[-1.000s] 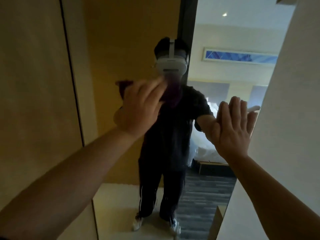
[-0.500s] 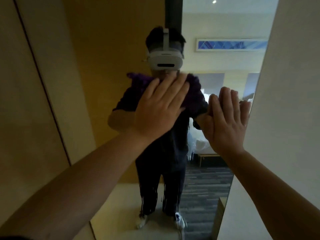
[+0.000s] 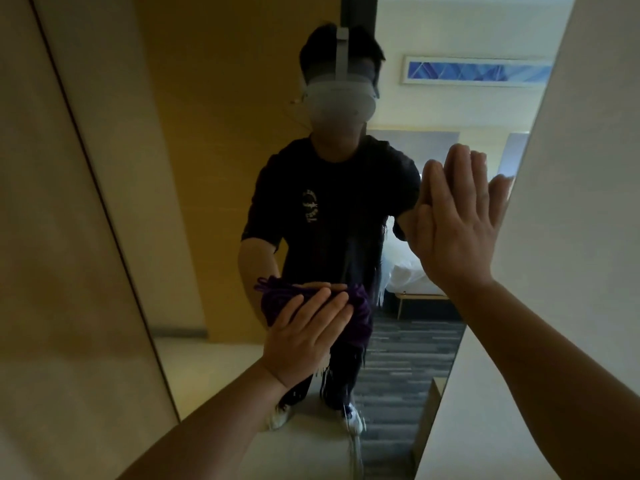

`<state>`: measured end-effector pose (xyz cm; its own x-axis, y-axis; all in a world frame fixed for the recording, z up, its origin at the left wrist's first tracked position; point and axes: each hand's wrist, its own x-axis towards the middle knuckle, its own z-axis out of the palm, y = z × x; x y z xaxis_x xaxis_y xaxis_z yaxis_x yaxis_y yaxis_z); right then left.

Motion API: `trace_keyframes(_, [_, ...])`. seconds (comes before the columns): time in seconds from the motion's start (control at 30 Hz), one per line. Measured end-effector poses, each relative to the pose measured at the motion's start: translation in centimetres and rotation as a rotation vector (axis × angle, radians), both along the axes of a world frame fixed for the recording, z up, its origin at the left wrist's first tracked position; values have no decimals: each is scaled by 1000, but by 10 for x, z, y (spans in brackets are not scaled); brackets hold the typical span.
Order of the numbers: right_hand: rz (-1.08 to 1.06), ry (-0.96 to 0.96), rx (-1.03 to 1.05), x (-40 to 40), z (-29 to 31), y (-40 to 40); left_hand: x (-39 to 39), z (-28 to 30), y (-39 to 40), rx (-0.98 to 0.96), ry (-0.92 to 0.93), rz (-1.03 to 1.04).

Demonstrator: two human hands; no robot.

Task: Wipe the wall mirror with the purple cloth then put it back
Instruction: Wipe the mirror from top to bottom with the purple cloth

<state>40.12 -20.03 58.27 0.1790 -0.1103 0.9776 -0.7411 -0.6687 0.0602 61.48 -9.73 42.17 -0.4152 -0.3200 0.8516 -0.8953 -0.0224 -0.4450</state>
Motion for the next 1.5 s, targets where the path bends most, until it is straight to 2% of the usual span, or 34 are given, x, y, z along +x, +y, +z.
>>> trace_keyframes(0.1, [64, 29, 24, -21, -4, 3, -3, 7, 8, 43, 28, -15])
trace_keyframes(0.23, [-53, 67, 207, -62, -11, -3, -9, 28, 18, 100, 58, -31])
trace_keyframes(0.3, [-94, 130, 233, -70, -12, -10, -16, 50, 17, 73, 141, -30])
trace_keyframes(0.4, [-118, 164, 222, -69, -13, -14, -31, 115, 7, -30, 255, -82])
trace_keyframes(0.57, [-102, 158, 206, -67, -16, -18, -71, 268, -16, -247, 217, -164])
trace_keyframes(0.67, [-77, 166, 176, -69, -16, -21, -91, 337, -36, -324, 154, -57])
trace_keyframes(0.73, [-70, 164, 162, -70, -16, -23, -95, 349, -48, -243, 124, 54])
trace_keyframes(0.87, [-41, 140, 131, -68, -18, -27, -90, 301, -51, -147, 58, 79])
trace_keyframes(1.03, [-2, 91, 56, -65, -21, -36, -77, 173, -40, -46, -36, 38])
trace_keyframes(1.23, [14, 100, 80, -65, -23, -37, -59, 24, -34, 64, -187, 37])
trace_keyframes(1.37, [12, 104, 105, -67, -21, -33, -59, 12, -30, 38, -172, 12])
trace_keyframes(1.5, [-22, 140, 195, -71, -17, -25, -63, 23, -23, 105, -132, -11])
